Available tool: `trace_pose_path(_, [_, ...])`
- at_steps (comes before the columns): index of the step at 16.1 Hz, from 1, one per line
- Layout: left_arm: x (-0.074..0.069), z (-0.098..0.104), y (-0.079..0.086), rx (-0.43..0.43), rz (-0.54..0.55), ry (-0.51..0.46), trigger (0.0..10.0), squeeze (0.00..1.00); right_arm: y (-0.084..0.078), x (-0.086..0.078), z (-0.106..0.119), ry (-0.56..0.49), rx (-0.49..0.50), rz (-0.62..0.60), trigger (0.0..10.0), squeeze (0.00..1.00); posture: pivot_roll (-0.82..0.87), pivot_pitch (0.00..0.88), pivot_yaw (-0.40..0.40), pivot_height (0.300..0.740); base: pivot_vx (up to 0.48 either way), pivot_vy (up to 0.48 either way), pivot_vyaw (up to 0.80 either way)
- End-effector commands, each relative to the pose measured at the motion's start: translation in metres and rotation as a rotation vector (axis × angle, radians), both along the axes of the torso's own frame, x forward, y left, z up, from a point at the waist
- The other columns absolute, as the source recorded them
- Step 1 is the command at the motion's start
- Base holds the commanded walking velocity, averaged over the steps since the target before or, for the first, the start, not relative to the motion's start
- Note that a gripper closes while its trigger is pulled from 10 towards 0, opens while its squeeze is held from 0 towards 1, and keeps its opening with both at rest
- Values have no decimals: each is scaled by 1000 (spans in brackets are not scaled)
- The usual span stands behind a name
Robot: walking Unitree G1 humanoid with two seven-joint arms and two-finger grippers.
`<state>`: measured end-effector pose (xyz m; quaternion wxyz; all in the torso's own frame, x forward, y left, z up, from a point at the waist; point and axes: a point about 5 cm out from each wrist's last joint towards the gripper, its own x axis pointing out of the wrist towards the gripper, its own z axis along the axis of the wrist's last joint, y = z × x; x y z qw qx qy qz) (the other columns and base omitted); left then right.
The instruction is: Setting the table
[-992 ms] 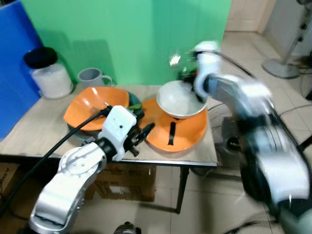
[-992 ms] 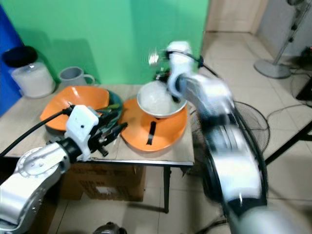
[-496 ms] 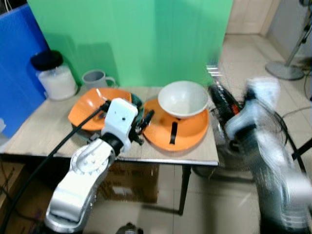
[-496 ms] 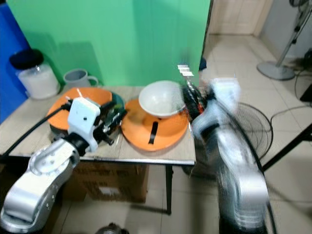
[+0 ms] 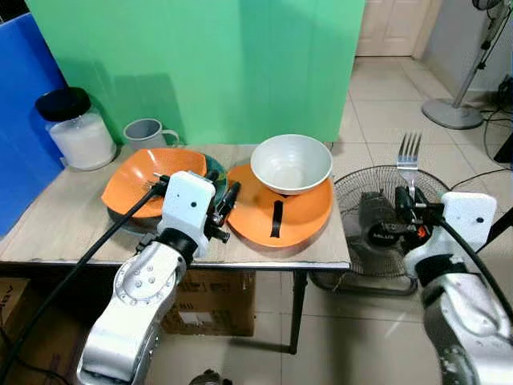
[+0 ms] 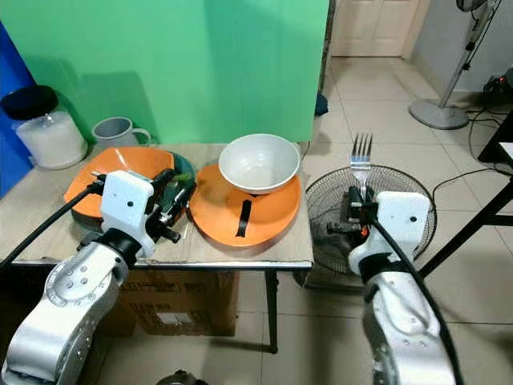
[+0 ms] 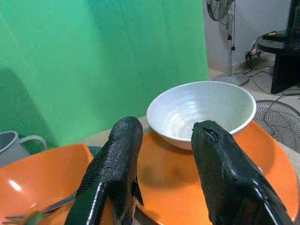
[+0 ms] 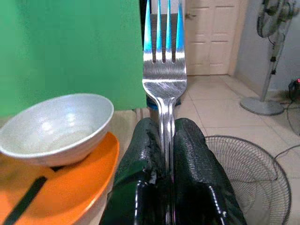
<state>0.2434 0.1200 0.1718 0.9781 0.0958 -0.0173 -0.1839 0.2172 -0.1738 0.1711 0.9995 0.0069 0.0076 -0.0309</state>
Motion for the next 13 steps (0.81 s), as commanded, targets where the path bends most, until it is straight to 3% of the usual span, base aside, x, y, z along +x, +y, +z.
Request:
trace_pose_path(1, [3,-2,2,9,25,0,10000,0,-3,2,0,2,14,-30,10000,0,38,0,52,740,0,0,-800])
trace_pose_path(6, [6,-3,-2,6,24,-18,10000,0,-3,1,-6,26,-6,-121,10000,0,21,0,67,740,0,0,-800])
trace_pose_path(10, [14,-8,8,32,66,1,10000,0,-1,1,-9,56,-77,-64,10000,0,18,0,71,740,0,0,-800])
trace_pose_path(13, [15,-3,12,17,82,-20,10000,0,3,3,-13,91,-51,-32,10000,0,26,0,63,740,0,0,-800])
